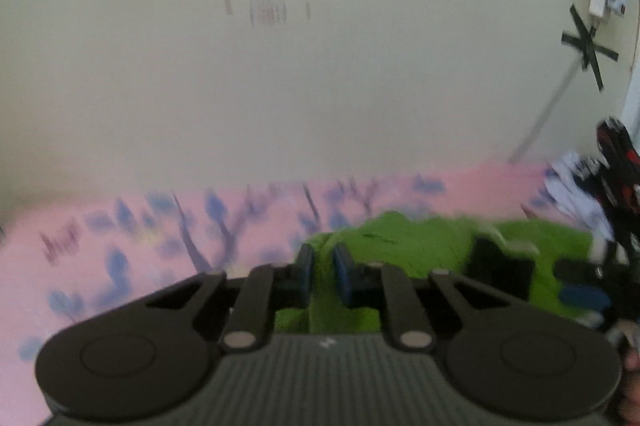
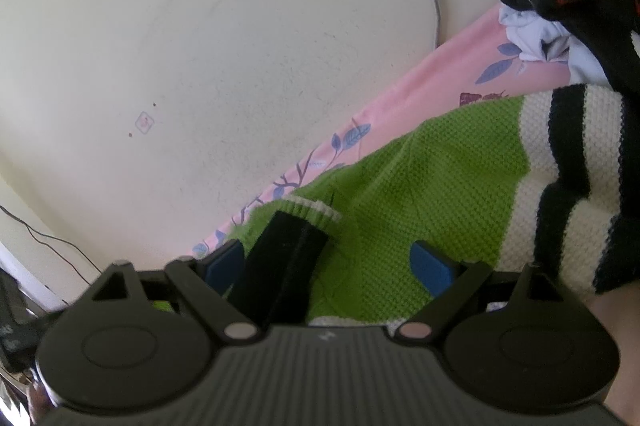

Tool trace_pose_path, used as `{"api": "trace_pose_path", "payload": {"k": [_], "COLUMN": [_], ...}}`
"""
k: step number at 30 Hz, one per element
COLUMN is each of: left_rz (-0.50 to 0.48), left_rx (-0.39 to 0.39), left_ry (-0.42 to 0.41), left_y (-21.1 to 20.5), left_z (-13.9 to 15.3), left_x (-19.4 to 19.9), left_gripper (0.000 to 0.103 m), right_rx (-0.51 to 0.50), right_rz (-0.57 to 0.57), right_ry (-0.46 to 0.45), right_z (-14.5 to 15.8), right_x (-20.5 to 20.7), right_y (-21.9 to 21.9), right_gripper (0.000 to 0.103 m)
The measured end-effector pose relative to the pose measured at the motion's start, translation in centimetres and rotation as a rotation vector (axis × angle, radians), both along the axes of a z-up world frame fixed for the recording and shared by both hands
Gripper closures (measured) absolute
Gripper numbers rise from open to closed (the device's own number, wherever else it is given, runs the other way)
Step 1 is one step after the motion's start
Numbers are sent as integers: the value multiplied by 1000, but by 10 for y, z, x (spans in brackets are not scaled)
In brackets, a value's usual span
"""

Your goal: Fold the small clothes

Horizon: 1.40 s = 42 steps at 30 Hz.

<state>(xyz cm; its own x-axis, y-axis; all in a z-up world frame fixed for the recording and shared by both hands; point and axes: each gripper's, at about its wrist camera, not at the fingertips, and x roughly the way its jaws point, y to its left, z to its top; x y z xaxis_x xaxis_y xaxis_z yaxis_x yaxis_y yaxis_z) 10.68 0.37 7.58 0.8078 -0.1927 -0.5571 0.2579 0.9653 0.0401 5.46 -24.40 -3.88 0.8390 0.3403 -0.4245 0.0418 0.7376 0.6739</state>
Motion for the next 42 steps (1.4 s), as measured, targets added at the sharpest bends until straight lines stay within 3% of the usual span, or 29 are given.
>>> {"api": "trace_pose_path", "payload": {"k": [2,3,4,5,6,7,8,10,11,14,16,20,24,25,26,27,29,30,33,35,36,37,41,42], "left_rz": [53,104,132,130,128,143,162,179,181,229,255,242,209,204,198,188,184,175,184,280,338,344,307,312], "left_rx": [138,240,331,380,374,335,283,174,140,44,-94,-388,-490,-500,-497,-519,-546,-508,-274,-112,-48,-53,-245,-285], "left_ry": [-168,-258,-286,-227,-156,-82,-33,-9,2,96,220,436,531,515,501,498,411,319,-16,-149,-168,-145,65,102], "left_y": [-14,-22,-29,-30,-27,-20,-11,5,10,31,54,94,98,97,94,93,92,88,62,45,40,43,78,88], "left_z": [1,-4,-12,-22,-29,-34,-36,-31,-27,-19,-18,-37,-60,-62,-61,-61,-49,-38,-10,-10,-14,-18,-32,-35], "left_x": [-10,-13,-9,3,14,24,29,29,28,34,44,57,57,56,55,56,50,43,8,-4,-4,-1,17,19], "left_gripper": [100,95,81,68,60,68,69,67,65,40,27,25,25,36,57,89,89,90,94,100,100,99,81,63], "right_rx": [2,2,3,3,2,3,6,10,6,-8,-7,-16,-49,-48,-38,-27,-44,-74,-192,-238,-255,-275,-336,-355], "right_rz": [0,-1,-1,-2,-1,0,0,-2,-2,9,9,5,6,6,8,14,19,16,-13,-12,9,40,262,310], "right_ry": [1,2,2,2,3,3,3,3,3,6,6,-2,-47,-48,-42,-32,-16,-12,-32,-37,-41,-49,-46,-22], "right_z": [0,0,0,0,0,0,0,0,0,0,0,1,11,13,14,16,20,24,43,55,61,68,83,82], "right_x": [0,0,0,0,0,1,1,1,1,3,3,2,-6,-8,-8,-7,-2,1,12,22,30,39,84,98], "right_y": [0,-1,-1,-1,-1,-2,-2,-4,-3,0,0,1,4,4,2,0,-5,-7,-13,-12,-8,0,46,59], "right_gripper": [17,17,17,17,17,17,17,17,17,17,17,17,17,17,17,17,17,17,17,16,16,16,17,17]}}
